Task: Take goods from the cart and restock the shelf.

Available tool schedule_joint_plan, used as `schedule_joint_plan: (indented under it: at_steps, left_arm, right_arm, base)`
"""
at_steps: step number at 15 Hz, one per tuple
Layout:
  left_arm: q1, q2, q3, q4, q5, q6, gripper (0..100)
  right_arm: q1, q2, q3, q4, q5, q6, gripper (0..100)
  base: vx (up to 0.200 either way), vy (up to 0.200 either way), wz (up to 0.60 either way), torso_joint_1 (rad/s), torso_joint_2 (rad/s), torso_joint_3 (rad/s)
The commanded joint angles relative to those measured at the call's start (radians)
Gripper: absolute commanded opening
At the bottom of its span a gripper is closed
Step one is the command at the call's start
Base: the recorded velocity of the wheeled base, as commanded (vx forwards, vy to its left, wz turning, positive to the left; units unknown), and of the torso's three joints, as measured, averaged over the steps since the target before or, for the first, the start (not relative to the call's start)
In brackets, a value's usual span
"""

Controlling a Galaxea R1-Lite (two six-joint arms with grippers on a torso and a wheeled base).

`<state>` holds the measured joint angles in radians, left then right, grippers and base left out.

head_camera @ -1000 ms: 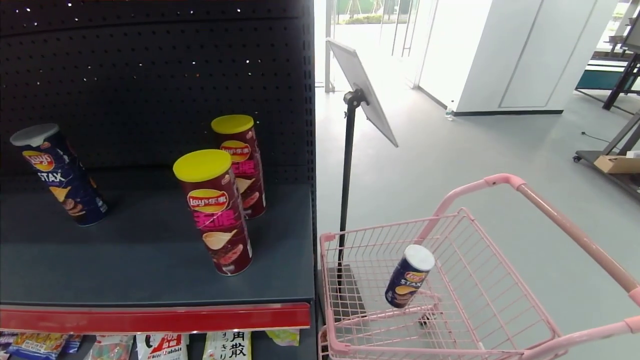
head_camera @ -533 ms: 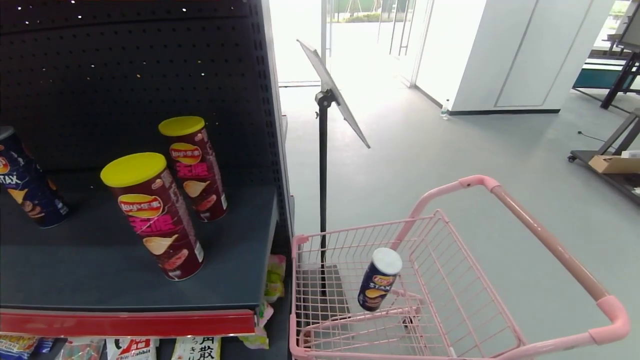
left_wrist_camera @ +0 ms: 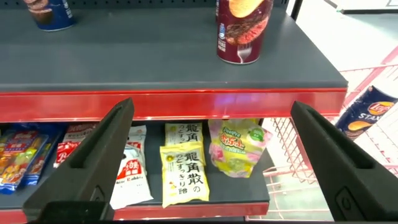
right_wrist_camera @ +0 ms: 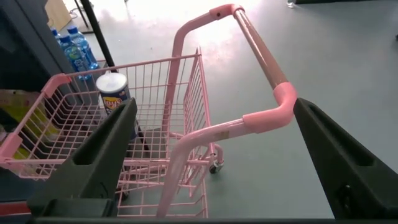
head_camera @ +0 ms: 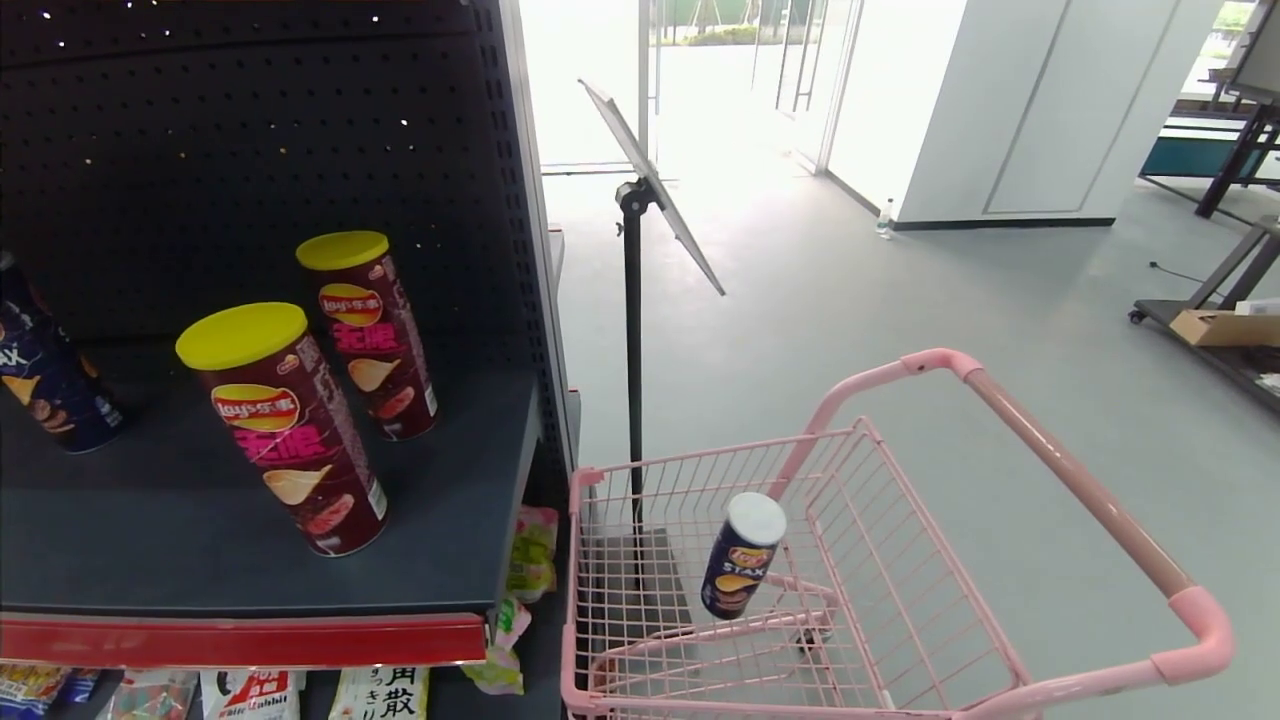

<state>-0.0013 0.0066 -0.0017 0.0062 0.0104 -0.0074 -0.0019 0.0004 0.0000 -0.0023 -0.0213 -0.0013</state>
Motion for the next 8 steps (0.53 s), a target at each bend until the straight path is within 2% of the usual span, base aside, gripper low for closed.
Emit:
schedule_joint_plan:
  at_steps: [1,6,8]
  left_arm:
    - [0.000,0.001,0.000,0.000,0.000,0.000,100]
    - [0.000,0.001,0.000,0.000,0.000,0.000,100]
    - [0.000,0.001,0.000,0.000,0.000,0.000,100]
  right_arm:
    - [0.000,0.001,0.000,-0.001,0.000,0.000,100]
    - [0.000,0.001,0.000,-0.001,0.000,0.001,100]
    - [0.000,0.001,0.000,-0.001,0.000,0.003,100]
  base:
    - [0.000,0.000,0.00,0.000,0.00,0.000]
    - [0.000,0.000,0.00,-0.013,0.02,0.015]
    - [0.000,0.000,0.00,-0.144,0.32,0.178]
